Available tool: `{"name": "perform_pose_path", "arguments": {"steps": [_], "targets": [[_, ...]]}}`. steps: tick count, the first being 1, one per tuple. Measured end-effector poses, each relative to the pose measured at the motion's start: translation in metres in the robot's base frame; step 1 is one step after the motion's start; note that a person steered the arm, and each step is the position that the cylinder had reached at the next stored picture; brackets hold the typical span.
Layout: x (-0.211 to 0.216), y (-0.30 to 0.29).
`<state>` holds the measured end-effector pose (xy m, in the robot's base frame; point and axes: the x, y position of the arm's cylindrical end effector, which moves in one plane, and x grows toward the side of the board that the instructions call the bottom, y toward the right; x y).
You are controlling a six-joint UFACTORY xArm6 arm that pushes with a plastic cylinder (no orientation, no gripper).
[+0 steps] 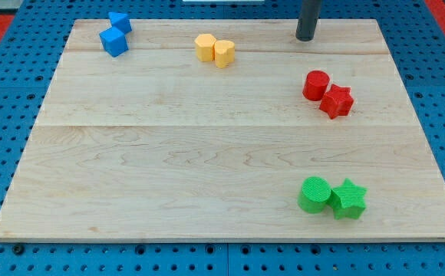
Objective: Separate the yellow hexagon from the yellow heart
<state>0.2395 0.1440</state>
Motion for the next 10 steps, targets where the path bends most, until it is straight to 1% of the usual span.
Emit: {"name": "perform_pose_path", "arguments": {"steps": [1, 2, 3, 4, 5, 6, 7, 9, 10], "targets": [[0.0, 0.0], [-0.001, -0.043], [-0.004, -0.104], [0.007, -0.146], [0.008, -0.139], [0.008, -0.144], [0.018, -0.159], [0.02, -0.187], [0.022, -0.191]]}}
